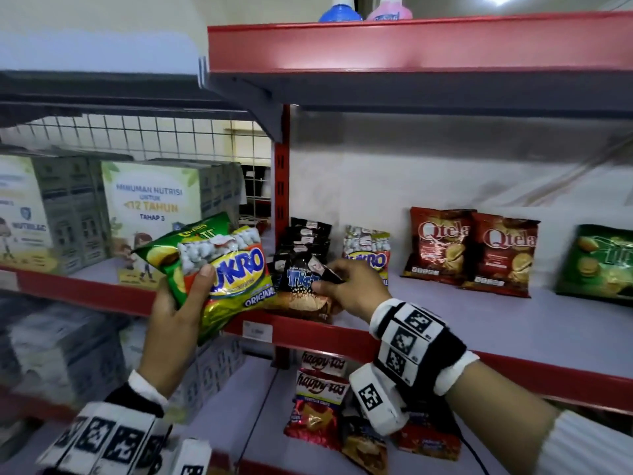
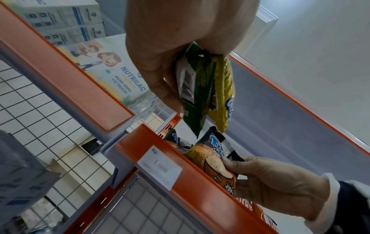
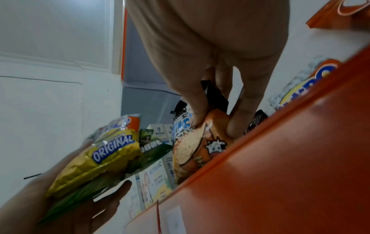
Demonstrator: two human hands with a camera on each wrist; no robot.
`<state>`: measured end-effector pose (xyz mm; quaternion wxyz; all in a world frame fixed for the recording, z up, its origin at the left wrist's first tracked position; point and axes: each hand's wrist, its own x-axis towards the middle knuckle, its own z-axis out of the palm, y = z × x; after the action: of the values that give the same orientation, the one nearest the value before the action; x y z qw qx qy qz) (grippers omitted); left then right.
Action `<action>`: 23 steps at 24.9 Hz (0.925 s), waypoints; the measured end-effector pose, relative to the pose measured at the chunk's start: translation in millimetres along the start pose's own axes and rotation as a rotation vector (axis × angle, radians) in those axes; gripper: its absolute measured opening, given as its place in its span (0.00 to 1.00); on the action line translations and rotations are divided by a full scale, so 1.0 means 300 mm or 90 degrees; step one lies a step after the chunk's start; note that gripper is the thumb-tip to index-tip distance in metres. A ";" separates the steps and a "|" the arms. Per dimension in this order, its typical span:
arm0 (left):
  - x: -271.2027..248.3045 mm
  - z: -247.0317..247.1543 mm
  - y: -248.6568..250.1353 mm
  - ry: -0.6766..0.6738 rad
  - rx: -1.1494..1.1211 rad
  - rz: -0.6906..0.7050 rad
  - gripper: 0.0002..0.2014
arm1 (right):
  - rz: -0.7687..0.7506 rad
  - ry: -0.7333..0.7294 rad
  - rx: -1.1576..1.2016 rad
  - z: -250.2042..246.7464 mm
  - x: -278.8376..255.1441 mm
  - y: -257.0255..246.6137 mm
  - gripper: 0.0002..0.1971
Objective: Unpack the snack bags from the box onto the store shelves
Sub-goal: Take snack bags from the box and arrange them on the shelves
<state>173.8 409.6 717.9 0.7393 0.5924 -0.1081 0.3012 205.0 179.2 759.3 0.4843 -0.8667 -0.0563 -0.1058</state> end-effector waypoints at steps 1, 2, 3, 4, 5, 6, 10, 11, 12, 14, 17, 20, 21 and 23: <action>0.006 -0.009 -0.012 -0.008 -0.001 -0.004 0.20 | 0.006 -0.024 -0.019 0.024 0.010 0.003 0.15; 0.016 -0.015 -0.023 -0.014 -0.004 -0.009 0.23 | 0.001 -0.037 -0.041 0.041 0.020 0.004 0.15; 0.023 -0.019 -0.033 -0.015 -0.004 -0.013 0.25 | -0.011 -0.036 -0.075 0.054 0.029 0.003 0.16; 0.030 -0.019 -0.040 -0.013 -0.006 -0.013 0.27 | -0.023 -0.021 -0.114 0.065 0.036 -0.004 0.16; 0.033 -0.017 -0.045 -0.005 -0.011 -0.009 0.27 | -0.033 -0.003 -0.147 0.072 0.041 -0.011 0.17; 0.034 -0.012 -0.050 0.006 -0.019 0.000 0.28 | -0.035 0.005 -0.168 0.078 0.046 -0.017 0.19; 0.037 0.010 -0.046 0.049 -0.060 0.045 0.31 | -0.021 -0.043 -0.209 0.092 0.049 -0.027 0.24; 0.039 0.023 -0.038 0.040 -0.064 0.047 0.34 | -0.012 -0.054 -0.199 0.087 0.042 -0.028 0.26; 0.043 0.041 -0.031 0.025 -0.066 0.044 0.36 | -0.007 -0.055 -0.187 0.074 0.034 -0.035 0.27; 0.057 0.086 -0.019 -0.008 -0.075 0.041 0.35 | -0.032 0.011 -0.132 0.027 0.026 -0.059 0.24; 0.075 0.162 -0.002 -0.048 -0.051 0.069 0.30 | -0.108 0.084 0.162 -0.068 -0.004 -0.127 0.15; 0.076 0.237 0.004 -0.081 -0.032 0.091 0.28 | -0.172 -0.014 0.237 -0.133 -0.045 -0.184 0.24; 0.074 0.259 0.004 -0.090 -0.037 0.089 0.28 | -0.177 -0.039 0.205 -0.149 -0.047 -0.192 0.26; 0.076 0.289 0.003 -0.098 -0.044 0.089 0.30 | -0.173 -0.033 0.146 -0.193 -0.028 -0.193 0.22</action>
<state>208.4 335.4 754.1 0.7261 0.5790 -0.2161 0.3015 177.9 160.4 834.7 0.5594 -0.7928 -0.1971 -0.1404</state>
